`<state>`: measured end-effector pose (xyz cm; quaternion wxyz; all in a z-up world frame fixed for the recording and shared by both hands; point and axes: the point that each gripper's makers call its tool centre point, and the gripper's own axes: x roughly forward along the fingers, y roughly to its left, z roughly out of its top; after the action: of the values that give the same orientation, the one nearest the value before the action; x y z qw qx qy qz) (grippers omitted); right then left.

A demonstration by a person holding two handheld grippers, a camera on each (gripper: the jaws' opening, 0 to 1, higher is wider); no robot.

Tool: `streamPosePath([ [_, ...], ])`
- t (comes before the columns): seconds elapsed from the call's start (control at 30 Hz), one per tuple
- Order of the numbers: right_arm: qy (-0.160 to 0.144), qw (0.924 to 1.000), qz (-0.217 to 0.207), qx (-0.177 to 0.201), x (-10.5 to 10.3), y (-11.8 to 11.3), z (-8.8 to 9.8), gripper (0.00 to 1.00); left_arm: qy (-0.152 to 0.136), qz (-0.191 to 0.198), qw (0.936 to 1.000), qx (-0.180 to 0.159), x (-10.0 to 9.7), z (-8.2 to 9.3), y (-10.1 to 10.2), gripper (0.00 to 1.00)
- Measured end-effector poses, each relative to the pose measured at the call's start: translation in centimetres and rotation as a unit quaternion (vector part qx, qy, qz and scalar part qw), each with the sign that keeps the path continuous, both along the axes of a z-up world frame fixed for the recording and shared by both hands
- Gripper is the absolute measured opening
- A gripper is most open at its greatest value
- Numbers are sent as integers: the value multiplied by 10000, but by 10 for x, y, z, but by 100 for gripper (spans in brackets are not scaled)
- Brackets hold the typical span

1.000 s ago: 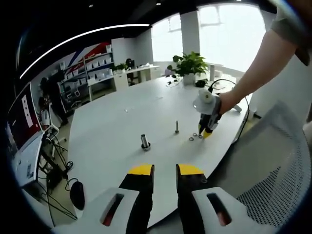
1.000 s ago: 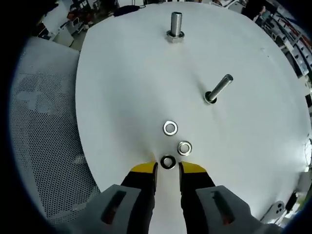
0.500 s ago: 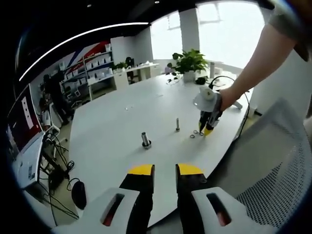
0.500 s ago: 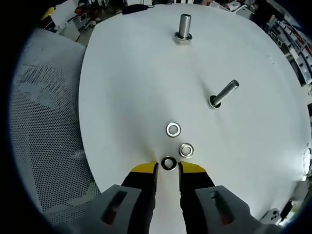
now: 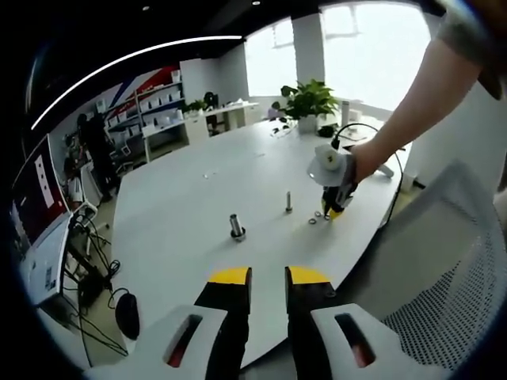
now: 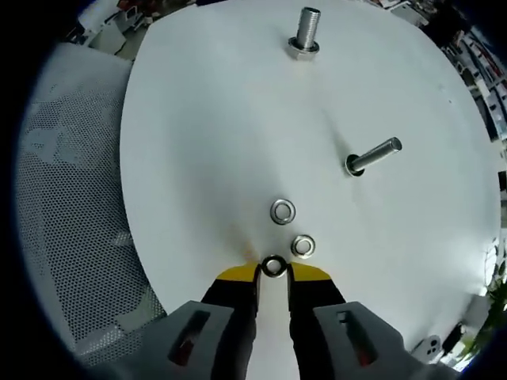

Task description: Place the washer onto the threaded stud by aligning its center hole with the stud, sliding it down to the base, and recovering from edge contact or off-axis alignment until the washer reaches the visible bottom stop.

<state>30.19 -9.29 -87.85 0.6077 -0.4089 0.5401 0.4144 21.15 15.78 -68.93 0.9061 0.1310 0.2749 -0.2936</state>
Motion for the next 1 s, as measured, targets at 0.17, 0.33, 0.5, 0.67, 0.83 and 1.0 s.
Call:
streamPosePath([
  [0.17, -64, 9987, 65, -500, -2, 1, -2, 15, -6, 1, 10000, 21, 0, 0, 1, 14],
  [0.33, -66, 9991, -201, -375, 0, -1, 0, 15, -8, -2, 10000, 11, 0, 0, 1, 14],
  [0.5, -238, 9979, -581, 133, 0, -3, 1, 14, -30, 1, 10000, -18, 0, 1, 0, 14],
  [0.67, -171, 9967, -752, 248, 2, -4, 1, 14, -19, -33, 10000, -33, 0, 1, -1, 14],
  [0.83, 40, 9907, -1275, 469, -2, -4, 4, 14, -13, -40, 10000, -36, 0, 1, -1, 14],
  [1.0, -44, 9914, -1200, 519, 0, -5, 11, 14, 12, -40, 10000, -28, -1, 0, -1, 14],
])
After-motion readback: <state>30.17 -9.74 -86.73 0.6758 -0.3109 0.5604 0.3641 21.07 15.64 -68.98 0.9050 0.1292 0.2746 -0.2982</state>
